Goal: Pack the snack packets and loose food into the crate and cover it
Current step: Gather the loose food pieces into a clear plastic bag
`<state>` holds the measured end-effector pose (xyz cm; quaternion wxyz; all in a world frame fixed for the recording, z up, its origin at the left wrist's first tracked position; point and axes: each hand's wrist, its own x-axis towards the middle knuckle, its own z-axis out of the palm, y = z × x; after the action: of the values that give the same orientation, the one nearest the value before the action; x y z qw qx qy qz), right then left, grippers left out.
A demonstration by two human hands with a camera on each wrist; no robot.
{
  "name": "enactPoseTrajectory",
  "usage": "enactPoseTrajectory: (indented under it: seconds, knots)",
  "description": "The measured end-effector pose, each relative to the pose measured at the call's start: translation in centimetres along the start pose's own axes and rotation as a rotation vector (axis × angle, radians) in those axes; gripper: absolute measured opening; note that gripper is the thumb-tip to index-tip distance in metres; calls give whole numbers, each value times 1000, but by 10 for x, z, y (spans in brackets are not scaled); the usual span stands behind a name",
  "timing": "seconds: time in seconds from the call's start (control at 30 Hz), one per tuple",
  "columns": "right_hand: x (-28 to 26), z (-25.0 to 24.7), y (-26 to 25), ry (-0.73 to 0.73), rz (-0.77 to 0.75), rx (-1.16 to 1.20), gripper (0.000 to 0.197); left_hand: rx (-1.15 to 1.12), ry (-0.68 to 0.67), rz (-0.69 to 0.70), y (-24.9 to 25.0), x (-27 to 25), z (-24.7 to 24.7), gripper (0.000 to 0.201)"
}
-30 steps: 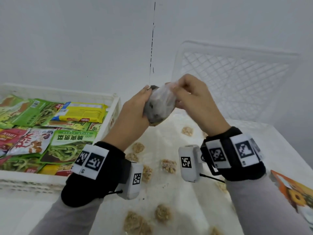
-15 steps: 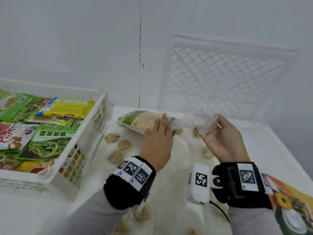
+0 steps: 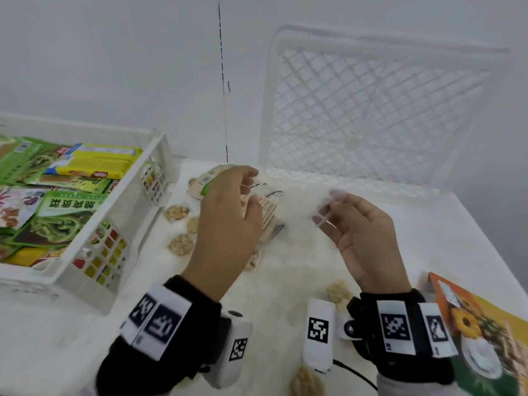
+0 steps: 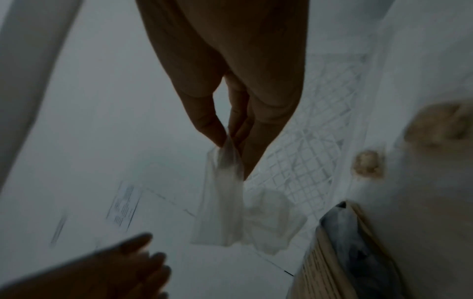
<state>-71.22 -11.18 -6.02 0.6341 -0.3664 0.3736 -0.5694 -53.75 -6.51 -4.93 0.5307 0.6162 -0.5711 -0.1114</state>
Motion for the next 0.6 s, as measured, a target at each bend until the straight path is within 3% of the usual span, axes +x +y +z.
enactPoseTrajectory:
  seconds: [0.17, 0.3, 0.47, 0.6]
  knots:
    - [-15, 27, -3, -165, -49, -261, 33, 29, -221, 87, 25, -12, -17, 33]
    - [-26, 45, 4, -257, -107, -441, 34, 37, -245, 26, 20, -16, -26, 30]
    - [-29, 55, 13, -245, -52, -318, 17, 57, -285, 16, 15, -24, -42, 22]
    - [-30, 64, 21, -277, -16, -299, 22, 150, -247, 64, 10, -31, -55, 17]
